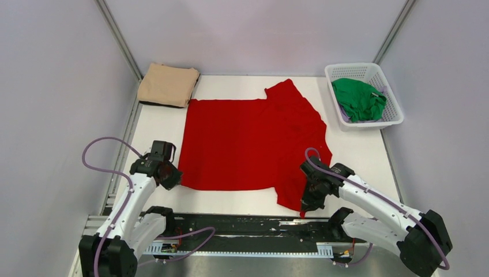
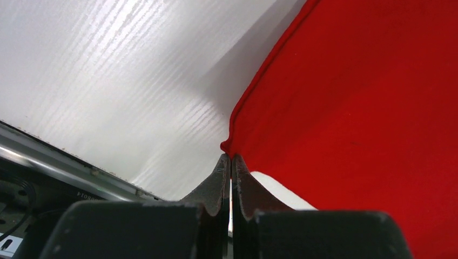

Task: Fold and stack the t-shirts
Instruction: Grab the side of the flattened tshirt closest away from the robot with both arms, then fold the flattened tshirt in 1/3 of the way, then grab the side of the flattened tshirt furthest away from the robot with both arms

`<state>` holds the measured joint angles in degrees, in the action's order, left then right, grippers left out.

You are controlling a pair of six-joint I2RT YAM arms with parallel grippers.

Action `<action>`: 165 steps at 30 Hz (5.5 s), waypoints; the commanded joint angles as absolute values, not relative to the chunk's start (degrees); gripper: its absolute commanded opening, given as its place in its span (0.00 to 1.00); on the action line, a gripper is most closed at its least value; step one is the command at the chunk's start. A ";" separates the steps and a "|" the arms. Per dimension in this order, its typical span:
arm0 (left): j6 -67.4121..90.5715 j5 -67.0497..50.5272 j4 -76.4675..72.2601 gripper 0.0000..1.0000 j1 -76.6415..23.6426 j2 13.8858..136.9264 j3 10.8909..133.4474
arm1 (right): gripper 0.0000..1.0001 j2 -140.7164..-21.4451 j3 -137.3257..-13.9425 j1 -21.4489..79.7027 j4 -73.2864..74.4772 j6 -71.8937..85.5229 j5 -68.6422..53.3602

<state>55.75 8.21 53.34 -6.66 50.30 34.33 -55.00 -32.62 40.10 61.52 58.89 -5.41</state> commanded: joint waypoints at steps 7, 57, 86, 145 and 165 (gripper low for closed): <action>54.38 5.96 47.07 0.00 -6.50 52.44 40.39 | 0.00 -57.84 -40.79 31.65 50.91 47.41 -5.50; 51.08 10.67 32.97 0.00 -1.50 84.36 58.09 | 0.05 -97.26 -76.44 5.67 37.48 19.08 -18.00; 42.77 -3.65 31.04 1.00 -0.97 76.55 52.48 | 1.00 -101.97 -67.02 11.03 27.09 27.33 -25.70; 45.58 -12.03 35.67 1.00 -10.92 67.27 30.87 | 1.00 -72.14 -34.43 3.22 41.09 41.23 -2.48; 40.47 -0.18 36.98 1.00 -7.69 75.23 56.60 | 1.00 -71.70 -44.85 13.75 27.85 39.29 -15.15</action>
<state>43.40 -2.94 38.65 -9.61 70.37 51.90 -67.02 -41.91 7.14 35.24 37.26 -9.91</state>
